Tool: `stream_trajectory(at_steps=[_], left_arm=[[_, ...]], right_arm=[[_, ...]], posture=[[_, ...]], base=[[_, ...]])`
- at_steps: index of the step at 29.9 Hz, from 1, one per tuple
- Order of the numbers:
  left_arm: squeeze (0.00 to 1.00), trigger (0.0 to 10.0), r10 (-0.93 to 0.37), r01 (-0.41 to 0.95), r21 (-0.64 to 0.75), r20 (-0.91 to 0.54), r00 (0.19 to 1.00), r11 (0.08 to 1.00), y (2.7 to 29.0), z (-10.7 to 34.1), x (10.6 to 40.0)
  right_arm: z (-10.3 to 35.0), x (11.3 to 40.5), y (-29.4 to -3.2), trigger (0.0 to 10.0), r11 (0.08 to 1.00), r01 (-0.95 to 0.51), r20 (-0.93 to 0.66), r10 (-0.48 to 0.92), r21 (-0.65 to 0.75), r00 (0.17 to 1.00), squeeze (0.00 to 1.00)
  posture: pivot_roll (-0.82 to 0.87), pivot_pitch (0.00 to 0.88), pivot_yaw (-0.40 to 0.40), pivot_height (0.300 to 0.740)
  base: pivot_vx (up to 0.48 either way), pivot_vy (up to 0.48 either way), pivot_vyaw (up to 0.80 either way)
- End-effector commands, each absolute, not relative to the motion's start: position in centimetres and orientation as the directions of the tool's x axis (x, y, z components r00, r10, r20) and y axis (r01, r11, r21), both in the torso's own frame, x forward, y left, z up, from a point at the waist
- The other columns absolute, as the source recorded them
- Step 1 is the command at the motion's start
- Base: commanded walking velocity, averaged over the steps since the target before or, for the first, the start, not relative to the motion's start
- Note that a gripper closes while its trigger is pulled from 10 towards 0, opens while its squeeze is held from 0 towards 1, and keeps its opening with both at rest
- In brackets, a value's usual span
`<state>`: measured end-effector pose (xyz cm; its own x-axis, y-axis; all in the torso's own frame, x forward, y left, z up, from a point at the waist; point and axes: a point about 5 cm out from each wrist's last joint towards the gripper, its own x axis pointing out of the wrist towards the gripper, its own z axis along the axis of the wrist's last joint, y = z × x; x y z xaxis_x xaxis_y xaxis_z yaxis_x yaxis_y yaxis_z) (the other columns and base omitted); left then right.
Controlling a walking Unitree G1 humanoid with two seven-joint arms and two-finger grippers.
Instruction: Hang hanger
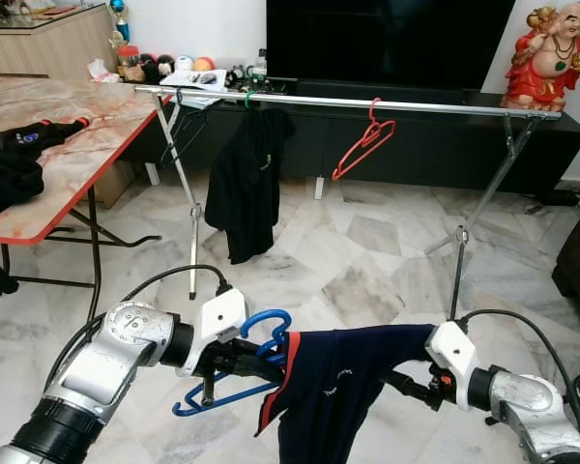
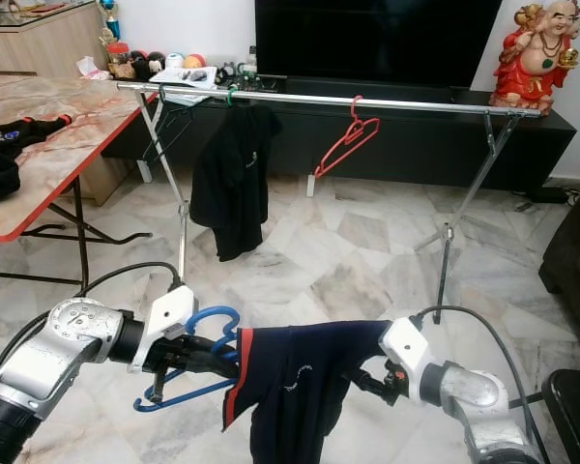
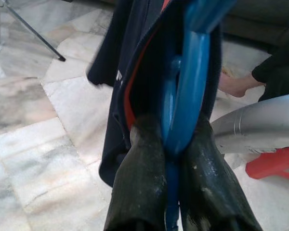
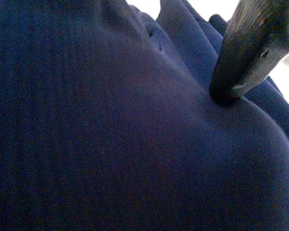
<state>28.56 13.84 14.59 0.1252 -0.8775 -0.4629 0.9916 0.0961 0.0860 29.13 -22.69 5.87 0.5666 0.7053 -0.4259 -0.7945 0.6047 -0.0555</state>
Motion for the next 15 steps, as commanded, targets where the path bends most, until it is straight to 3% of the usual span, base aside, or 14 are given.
stream_trajectory(at_steps=[1, 5, 6, 7, 8, 9, 15], left_arm=[[0.00, 0.0, -0.902, 0.993, 0.115, -0.424, 0.081, 0.035, 12.9, 15.8, 28.3], [0.00, 0.0, -0.905, 0.992, 0.122, -0.420, 0.076, 0.027, 12.6, 16.0, 28.3], [0.00, 0.0, -0.905, 0.992, 0.123, -0.419, 0.074, 0.024, 12.6, 16.1, 28.2], [0.00, 0.0, -0.907, 0.992, 0.125, -0.416, 0.069, 0.018, 12.4, 16.2, 28.2], [0.00, 0.0, -0.907, 0.992, 0.125, -0.416, 0.069, 0.018, 12.4, 16.2, 28.2], [0.00, 0.0, -0.910, 0.992, 0.128, -0.410, 0.061, 0.009, 12.1, 16.3, 28.1], [0.00, 0.0, -0.916, 0.991, 0.130, -0.399, 0.045, -0.008, 11.7, 16.6, 27.9]], right_arm=[[5.7, 29.1, -22.4, 10.0, 0.597, -0.801, -0.433, 0.711, -0.044, 0.554, 0.00], [5.6, 29.4, -22.3, 10.0, 0.616, -0.786, -0.424, 0.702, -0.041, 0.572, 0.00], [5.6, 29.4, -22.3, 9.3, 0.616, -0.786, -0.424, 0.702, -0.041, 0.572, 0.00], [5.6, 29.4, -22.2, 3.0, 0.621, -0.783, -0.420, 0.700, -0.041, 0.577, 0.00], [5.6, 29.4, -22.2, 3.0, 0.621, -0.783, -0.420, 0.700, -0.041, 0.577, 0.00], [5.6, 29.5, -22.1, 0.0, 0.624, -0.780, -0.408, 0.703, -0.036, 0.582, 0.00], [5.5, 29.5, -21.7, 0.0, 0.623, -0.782, -0.394, 0.712, -0.025, 0.581, 0.00]], posture=[[0.02, 0.000, -0.035, 0.740], [0.02, 0.000, -0.035, 0.740], [0.02, 0.000, -0.035, 0.740], [0.02, 0.000, -0.034, 0.740], [0.02, 0.000, -0.034, 0.740], [0.02, 0.000, -0.034, 0.740], [0.02, 0.001, -0.034, 0.740]], base=[[0.000, 0.000, 0.00], [0.000, 0.000, 0.00], [0.000, 0.000, 0.00], [0.000, 0.000, 0.00], [0.000, 0.000, 0.00], [0.000, 0.000, 0.00], [0.000, 0.000, 0.00]])
